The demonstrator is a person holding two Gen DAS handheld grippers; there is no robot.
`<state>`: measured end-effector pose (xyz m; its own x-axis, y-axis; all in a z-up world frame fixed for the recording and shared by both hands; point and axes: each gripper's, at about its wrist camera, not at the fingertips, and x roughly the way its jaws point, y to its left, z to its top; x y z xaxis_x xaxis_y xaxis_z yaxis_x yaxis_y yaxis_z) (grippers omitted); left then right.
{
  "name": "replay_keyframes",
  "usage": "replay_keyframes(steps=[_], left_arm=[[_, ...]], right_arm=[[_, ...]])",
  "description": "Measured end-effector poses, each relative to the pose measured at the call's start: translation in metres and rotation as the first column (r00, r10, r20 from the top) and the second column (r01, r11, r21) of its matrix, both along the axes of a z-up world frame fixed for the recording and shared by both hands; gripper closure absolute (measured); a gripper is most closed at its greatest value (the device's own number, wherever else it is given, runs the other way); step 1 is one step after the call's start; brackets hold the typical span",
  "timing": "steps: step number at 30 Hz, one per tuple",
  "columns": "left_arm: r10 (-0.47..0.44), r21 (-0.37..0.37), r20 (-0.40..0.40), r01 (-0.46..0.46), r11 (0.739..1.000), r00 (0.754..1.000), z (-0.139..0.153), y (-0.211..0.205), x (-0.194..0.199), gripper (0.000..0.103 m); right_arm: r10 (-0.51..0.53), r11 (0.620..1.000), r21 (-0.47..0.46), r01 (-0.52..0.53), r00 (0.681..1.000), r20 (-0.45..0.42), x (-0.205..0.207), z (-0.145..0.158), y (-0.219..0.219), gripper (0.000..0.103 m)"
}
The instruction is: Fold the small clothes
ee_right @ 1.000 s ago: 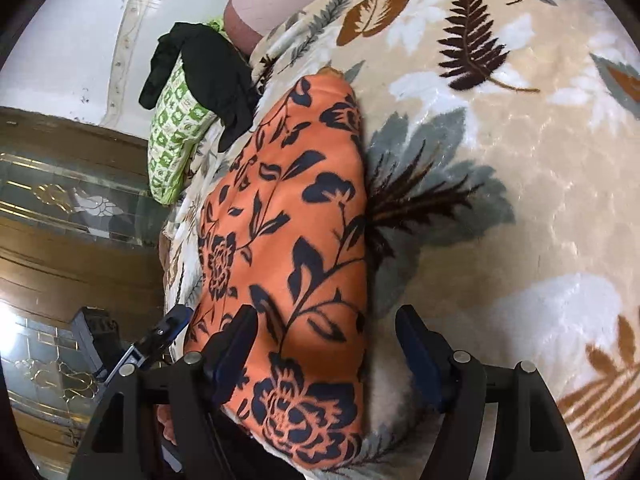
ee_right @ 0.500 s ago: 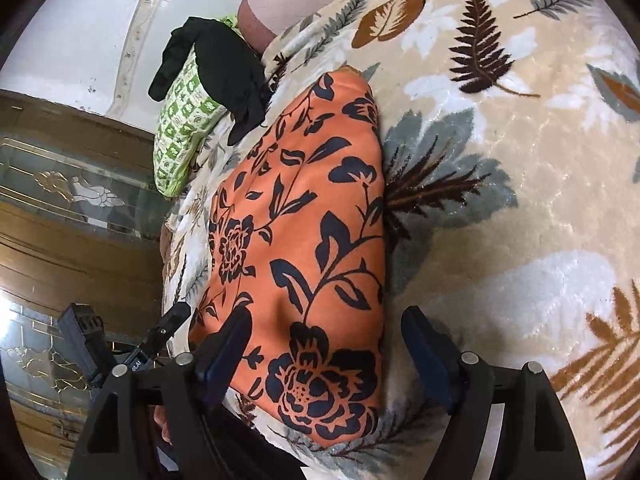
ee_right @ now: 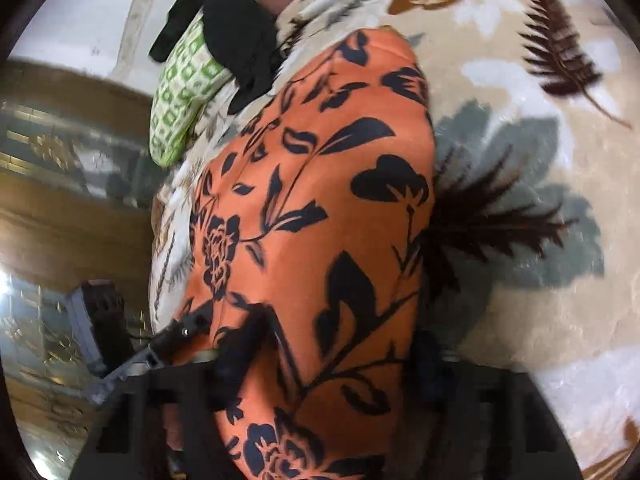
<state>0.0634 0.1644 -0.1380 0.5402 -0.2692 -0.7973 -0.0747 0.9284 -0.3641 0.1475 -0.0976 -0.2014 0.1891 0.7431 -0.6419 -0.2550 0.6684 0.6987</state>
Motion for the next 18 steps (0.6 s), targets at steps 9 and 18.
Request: replay_keyframes(steps=[9, 18], left_arm=[[-0.088, 0.058, 0.252, 0.076, 0.995, 0.964, 0.082, -0.072, 0.048, 0.070], [-0.122, 0.145, 0.007, 0.119, 0.982, 0.993, -0.017, -0.116, 0.110, 0.039]], right_arm=[[-0.051, 0.999, -0.004, 0.054, 0.964, 0.260, 0.026, 0.105, -0.063, 0.063], [-0.203, 0.972, -0.108, 0.211, 0.976, 0.076, 0.087, 0.014, -0.122, 0.039]])
